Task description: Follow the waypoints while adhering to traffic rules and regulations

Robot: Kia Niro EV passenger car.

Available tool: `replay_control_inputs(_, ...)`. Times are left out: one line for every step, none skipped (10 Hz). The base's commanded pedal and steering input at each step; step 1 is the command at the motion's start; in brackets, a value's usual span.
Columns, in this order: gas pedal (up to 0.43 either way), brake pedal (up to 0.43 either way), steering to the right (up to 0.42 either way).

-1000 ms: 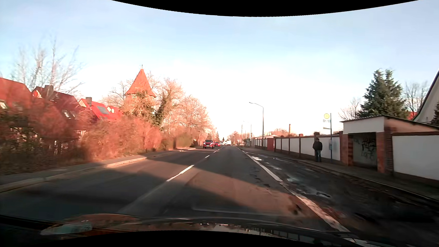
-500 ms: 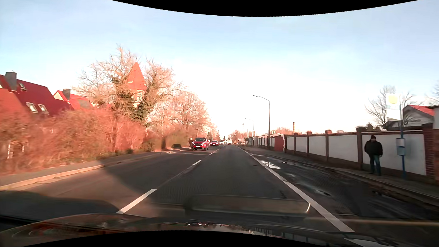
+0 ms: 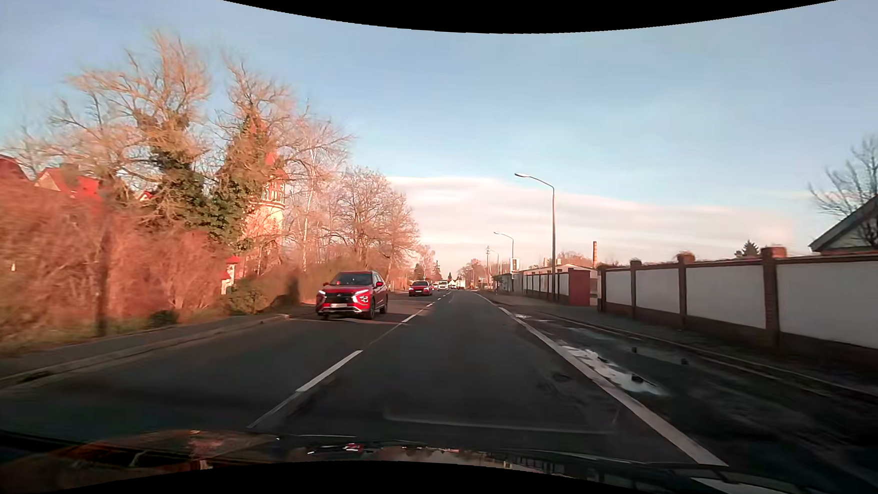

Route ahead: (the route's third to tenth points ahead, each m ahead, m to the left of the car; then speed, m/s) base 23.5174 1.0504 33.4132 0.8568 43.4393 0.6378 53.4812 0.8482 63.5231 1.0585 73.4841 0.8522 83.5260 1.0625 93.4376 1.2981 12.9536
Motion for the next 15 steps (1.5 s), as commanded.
replay_control_inputs(0.130,0.000,-0.004)
replay_control_inputs(0.130,0.000,-0.004)
replay_control_inputs(0.130,0.000,-0.004)
replay_control_inputs(0.130,0.000,-0.003)
replay_control_inputs(0.130,0.000,-0.002)
replay_control_inputs(0.130,0.000,0.000)
replay_control_inputs(0.130,0.000,0.000)
replay_control_inputs(0.130,0.000,0.001)
replay_control_inputs(0.138,0.000,0.002)
replay_control_inputs(0.138,0.000,0.004)
replay_control_inputs(0.138,0.000,0.004)
replay_control_inputs(0.138,0.000,0.004)
replay_control_inputs(0.138,0.000,0.004)
replay_control_inputs(0.138,0.000,0.004)
replay_control_inputs(0.138,0.000,0.004)
